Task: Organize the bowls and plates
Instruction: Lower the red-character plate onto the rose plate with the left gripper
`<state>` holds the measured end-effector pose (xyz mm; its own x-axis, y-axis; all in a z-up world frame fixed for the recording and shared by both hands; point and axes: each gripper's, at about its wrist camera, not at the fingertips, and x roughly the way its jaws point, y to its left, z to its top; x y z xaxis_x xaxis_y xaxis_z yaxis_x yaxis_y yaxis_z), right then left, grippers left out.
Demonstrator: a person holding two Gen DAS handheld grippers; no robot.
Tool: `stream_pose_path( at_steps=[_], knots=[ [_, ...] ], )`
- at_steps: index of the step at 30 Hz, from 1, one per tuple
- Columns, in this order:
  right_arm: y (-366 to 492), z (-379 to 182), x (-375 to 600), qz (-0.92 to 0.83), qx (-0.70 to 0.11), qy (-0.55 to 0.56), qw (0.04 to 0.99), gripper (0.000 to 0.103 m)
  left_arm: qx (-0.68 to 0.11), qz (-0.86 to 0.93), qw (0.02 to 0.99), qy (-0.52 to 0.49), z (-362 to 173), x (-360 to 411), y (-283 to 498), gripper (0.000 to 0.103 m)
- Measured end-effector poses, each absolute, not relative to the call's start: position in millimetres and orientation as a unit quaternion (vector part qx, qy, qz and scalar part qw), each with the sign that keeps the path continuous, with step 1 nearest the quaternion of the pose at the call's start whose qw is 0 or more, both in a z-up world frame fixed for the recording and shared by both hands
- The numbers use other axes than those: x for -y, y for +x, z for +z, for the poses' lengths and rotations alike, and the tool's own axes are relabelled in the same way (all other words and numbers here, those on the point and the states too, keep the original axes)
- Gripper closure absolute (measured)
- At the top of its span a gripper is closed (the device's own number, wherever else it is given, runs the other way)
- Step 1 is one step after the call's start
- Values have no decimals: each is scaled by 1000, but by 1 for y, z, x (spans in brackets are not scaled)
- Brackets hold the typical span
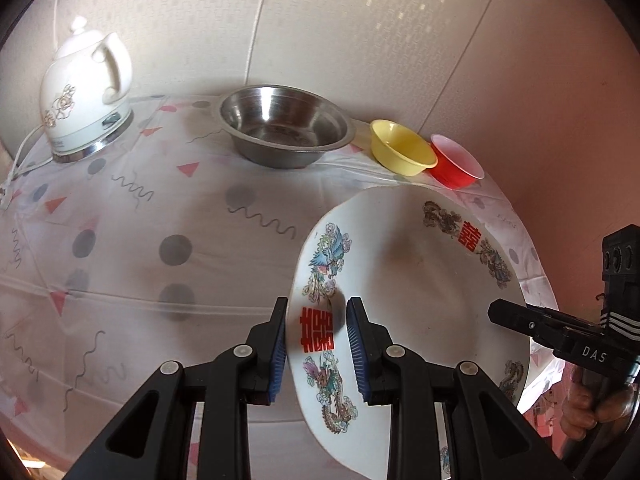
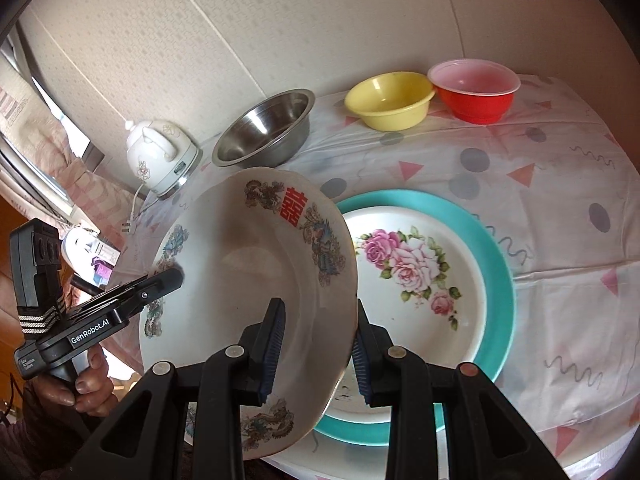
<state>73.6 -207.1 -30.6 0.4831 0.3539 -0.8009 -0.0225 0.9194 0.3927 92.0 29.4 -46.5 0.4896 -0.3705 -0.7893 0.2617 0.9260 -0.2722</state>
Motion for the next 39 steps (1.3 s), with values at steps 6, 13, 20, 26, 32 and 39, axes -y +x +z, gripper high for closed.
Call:
stream_pose_path(
  at_steps=[6,13,20,26,32,39],
  knots=[
    [65,-41,237,70,-491,184,849,71,-478,-209,853,-33,-53,13,106,75],
    [62,-59,263,38,-493,203,845,71,-484,-226,845,-12,-61,45,119,75],
    [60,-75,271,24,-502,211,838,71,-499,-229,836,-9,-70,55,124,75],
    [59,-81,273,18,-505,212,837,71,-507,-231,830,-9,-73,57,125,75],
    [56,-85,273,13,-503,210,838,71,-507,-230,831,-6,-74,59,124,75],
    [55,-84,272,15,-505,208,837,69,-504,-223,834,-6,-73,58,121,75]
  ],
)
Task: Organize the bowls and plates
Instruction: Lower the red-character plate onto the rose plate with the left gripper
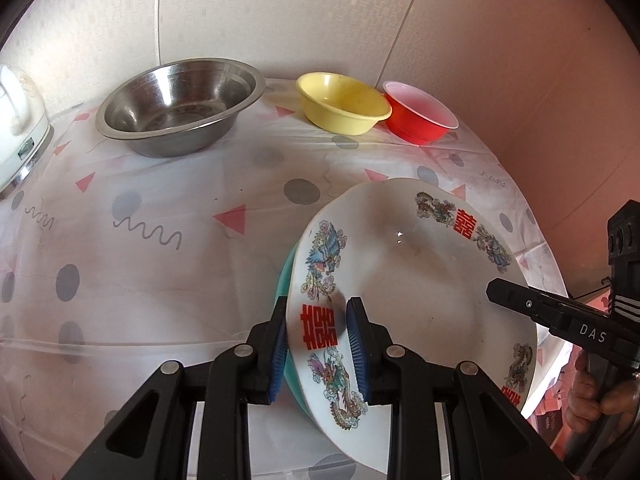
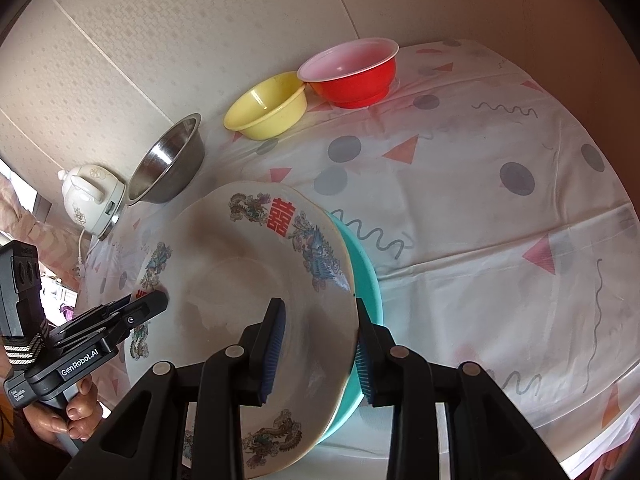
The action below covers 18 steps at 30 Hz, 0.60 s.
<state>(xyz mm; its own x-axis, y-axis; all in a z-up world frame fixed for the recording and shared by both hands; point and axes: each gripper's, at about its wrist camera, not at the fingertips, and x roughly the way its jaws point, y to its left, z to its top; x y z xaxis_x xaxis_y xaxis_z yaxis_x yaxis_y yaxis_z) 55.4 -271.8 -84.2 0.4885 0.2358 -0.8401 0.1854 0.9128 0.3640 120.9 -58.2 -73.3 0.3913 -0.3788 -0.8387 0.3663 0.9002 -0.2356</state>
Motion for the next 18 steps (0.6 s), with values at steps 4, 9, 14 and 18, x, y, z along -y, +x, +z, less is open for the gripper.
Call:
stream_pose_path(
  at_steps=[4,9,14,18],
  knots=[
    [51,-84,273,23,-506,214,835,69,-501,-224,836,-8,-71,55,116,75],
    [44,-81,272,24,-506,216,835,69,-501,-227,835,-11,-72,52,112,75],
    [36,-79,273,23,-510,213,833,69,-501,-232,833,-22,-71,44,104,74],
    [29,-78,268,26,-513,192,836,76,-495,-240,835,-18,-71,44,95,75]
  ],
)
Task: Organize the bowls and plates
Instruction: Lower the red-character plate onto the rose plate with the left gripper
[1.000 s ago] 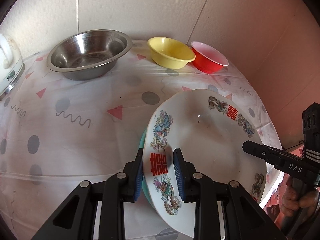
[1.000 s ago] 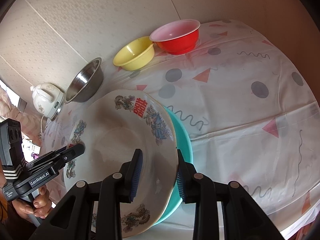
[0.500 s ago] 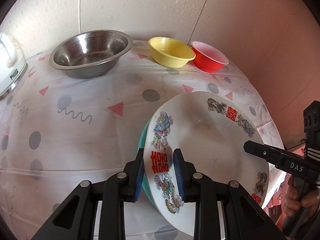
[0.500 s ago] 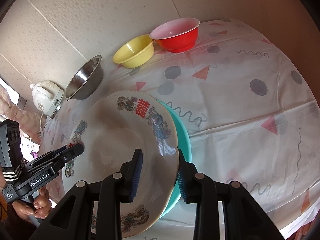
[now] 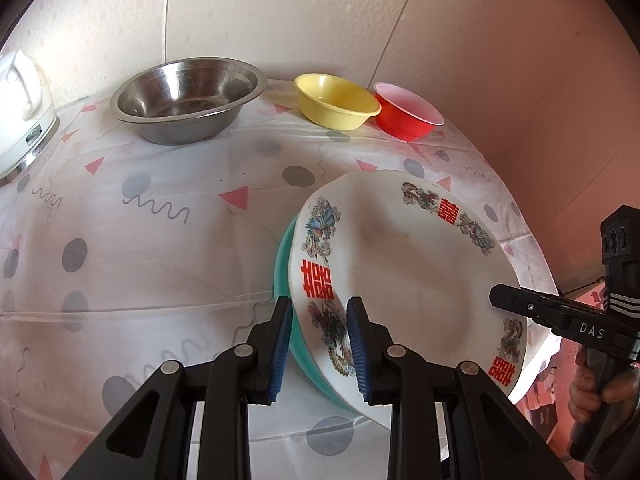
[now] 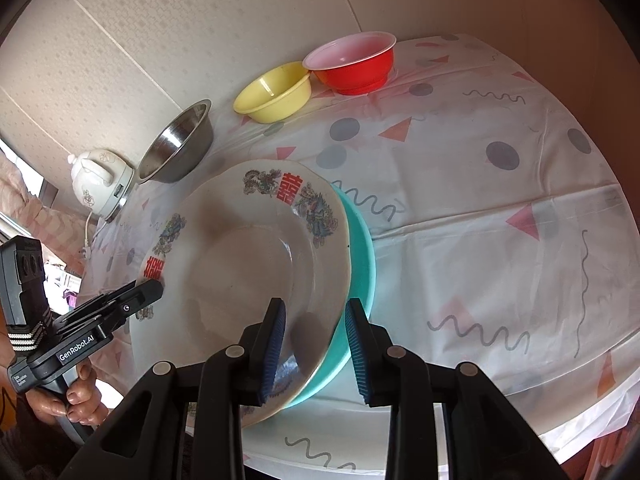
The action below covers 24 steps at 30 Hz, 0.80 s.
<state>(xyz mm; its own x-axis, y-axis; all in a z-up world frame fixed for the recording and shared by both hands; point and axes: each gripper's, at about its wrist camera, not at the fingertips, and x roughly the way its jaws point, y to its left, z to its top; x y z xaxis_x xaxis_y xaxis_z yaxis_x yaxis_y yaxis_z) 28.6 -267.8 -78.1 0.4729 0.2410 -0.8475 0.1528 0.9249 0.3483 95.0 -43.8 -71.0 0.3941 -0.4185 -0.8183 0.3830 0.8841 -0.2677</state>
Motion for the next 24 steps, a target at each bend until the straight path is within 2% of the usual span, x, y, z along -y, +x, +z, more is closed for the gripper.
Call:
stream_pose_path(
  at_steps=[1,24],
  knots=[
    [28,-77,265,27,-509,182,841,80,-495,-242,834,-17,-71,45,94,76],
    [33,-80,258,11,-512,159,844,75,-487,-233,842,6,-72,52,90,75]
  ],
)
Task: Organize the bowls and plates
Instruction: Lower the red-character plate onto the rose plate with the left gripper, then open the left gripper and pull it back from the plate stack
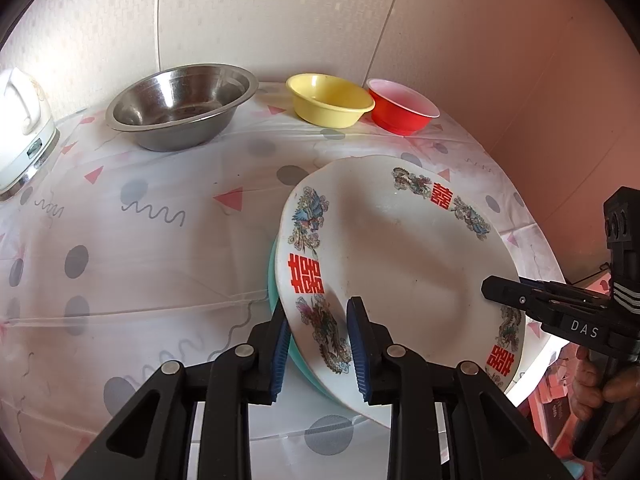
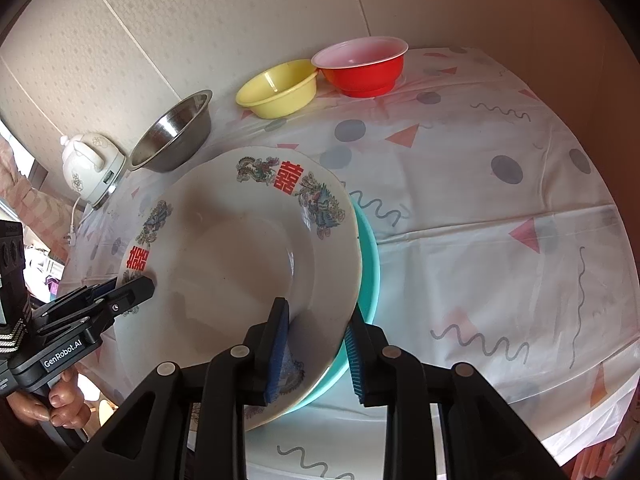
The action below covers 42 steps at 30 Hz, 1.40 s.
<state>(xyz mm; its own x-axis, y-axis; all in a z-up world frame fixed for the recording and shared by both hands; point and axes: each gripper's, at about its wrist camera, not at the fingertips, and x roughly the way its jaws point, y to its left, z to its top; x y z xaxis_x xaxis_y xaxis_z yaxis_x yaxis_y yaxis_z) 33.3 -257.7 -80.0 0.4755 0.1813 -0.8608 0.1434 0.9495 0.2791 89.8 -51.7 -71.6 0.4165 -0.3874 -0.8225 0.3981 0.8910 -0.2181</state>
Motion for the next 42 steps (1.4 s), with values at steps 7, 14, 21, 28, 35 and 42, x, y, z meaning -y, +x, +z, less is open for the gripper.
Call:
stream_pose_path(
  at_steps=[7,14,21,28,35,42],
  knots=[
    [29,-78,261,2,-511,165,844,71,-482,-231,845,5,-69,48,88,75],
    [26,-74,269,-14,-506,178,844,70,-477,-223,850,-1,-65,41,86,75],
    [26,-63,282,-43,-486,192,852,67,-474,-213,854,-26,-59,28,88,75],
    [34,-56,281,-44,-480,189,856,66,-474,-196,857,-55,-56,8,93,73],
    [46,-52,276,-39,-475,182,860,65,-474,-174,860,-73,-56,-9,101,73],
    [72,-42,258,-11,-468,171,867,65,-485,-139,859,-85,-65,-30,112,73]
  ],
)
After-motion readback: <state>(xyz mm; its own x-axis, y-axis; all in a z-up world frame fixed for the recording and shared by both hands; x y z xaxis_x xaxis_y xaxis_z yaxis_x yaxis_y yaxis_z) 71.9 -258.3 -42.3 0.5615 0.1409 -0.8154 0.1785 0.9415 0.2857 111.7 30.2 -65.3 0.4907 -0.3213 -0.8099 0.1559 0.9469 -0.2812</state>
